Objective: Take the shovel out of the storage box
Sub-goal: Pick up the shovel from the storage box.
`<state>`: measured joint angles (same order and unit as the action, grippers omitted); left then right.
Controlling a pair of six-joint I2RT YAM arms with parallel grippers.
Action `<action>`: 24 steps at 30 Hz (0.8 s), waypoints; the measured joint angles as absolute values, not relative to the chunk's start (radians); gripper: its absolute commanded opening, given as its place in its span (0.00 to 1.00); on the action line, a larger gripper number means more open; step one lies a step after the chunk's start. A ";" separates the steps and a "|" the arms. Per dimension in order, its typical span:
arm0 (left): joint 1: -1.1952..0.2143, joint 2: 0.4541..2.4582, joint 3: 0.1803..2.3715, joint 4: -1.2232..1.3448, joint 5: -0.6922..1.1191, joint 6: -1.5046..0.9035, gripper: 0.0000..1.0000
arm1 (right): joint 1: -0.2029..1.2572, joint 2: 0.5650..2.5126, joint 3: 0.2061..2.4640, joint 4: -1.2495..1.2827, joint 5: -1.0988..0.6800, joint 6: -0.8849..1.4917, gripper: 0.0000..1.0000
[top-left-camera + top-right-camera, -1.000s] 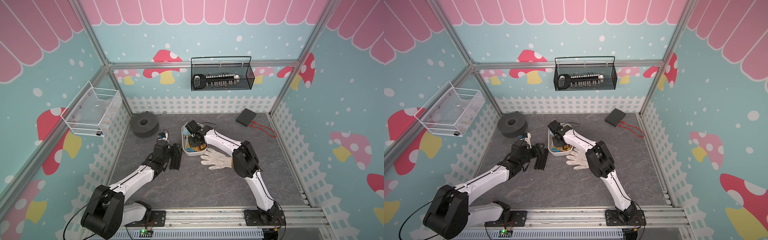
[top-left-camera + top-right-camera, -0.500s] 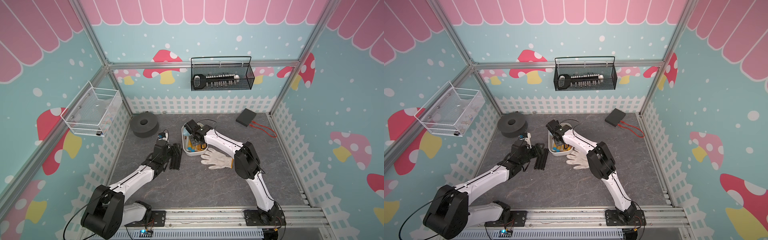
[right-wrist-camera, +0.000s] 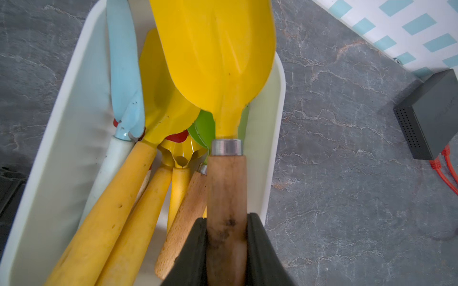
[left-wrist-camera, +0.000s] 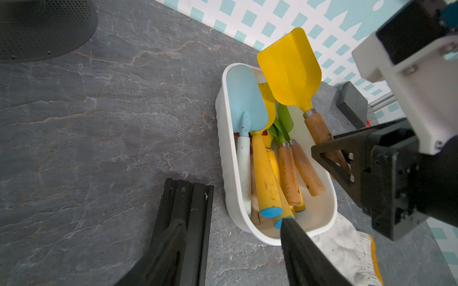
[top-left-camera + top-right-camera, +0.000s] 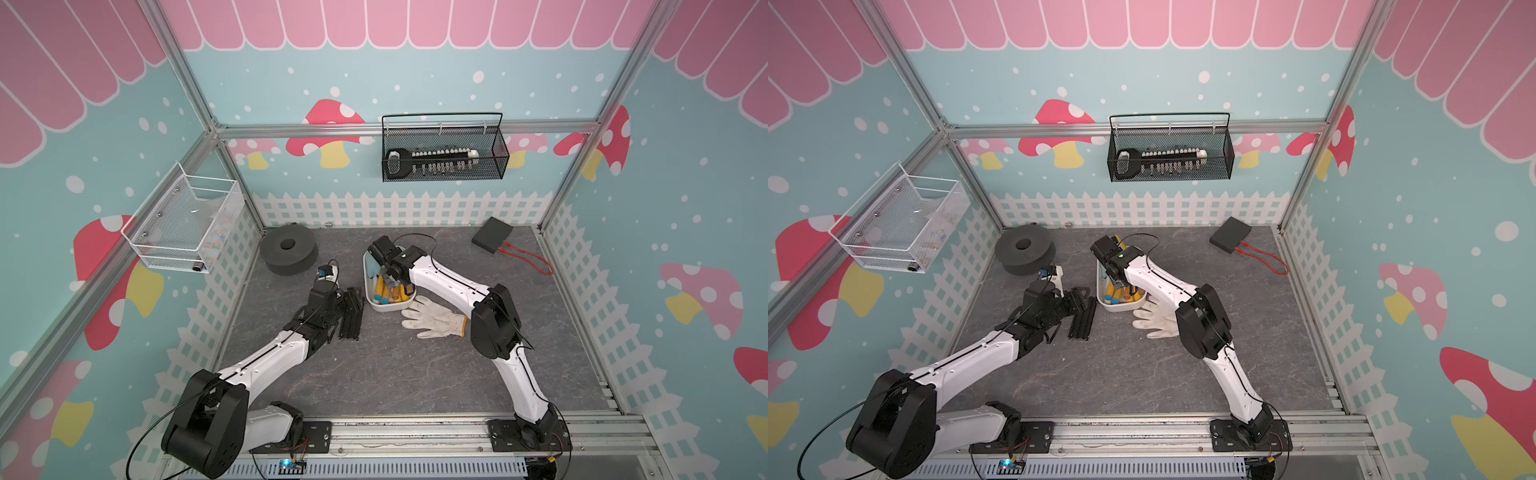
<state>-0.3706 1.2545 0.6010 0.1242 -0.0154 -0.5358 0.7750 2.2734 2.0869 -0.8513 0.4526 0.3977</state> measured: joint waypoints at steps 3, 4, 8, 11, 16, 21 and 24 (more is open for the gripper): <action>-0.388 1.254 0.601 0.125 -0.019 -0.522 0.65 | 0.775 2.247 2.077 -0.855 0.440 0.398 0.06; -0.394 1.254 0.601 0.125 -0.020 -0.517 0.65 | 0.775 2.230 2.069 -0.855 0.433 0.398 0.06; -0.409 1.255 0.604 0.126 -0.028 -0.500 0.65 | 0.771 2.140 1.991 -0.833 0.389 0.401 0.06; -0.429 1.255 0.606 0.132 -0.033 -0.489 0.65 | 0.760 2.060 1.903 -0.800 0.335 0.405 0.07; -0.450 1.254 0.606 0.147 -0.034 -0.478 0.65 | 0.694 1.954 1.752 -0.727 0.201 0.424 0.07; -0.467 1.255 0.606 0.164 -0.034 -0.463 0.65 | 0.595 1.892 1.628 -0.665 0.075 0.451 0.09; -0.480 1.255 0.606 0.176 -0.039 -0.455 0.65 | 0.538 1.872 1.575 -0.634 0.007 0.466 0.10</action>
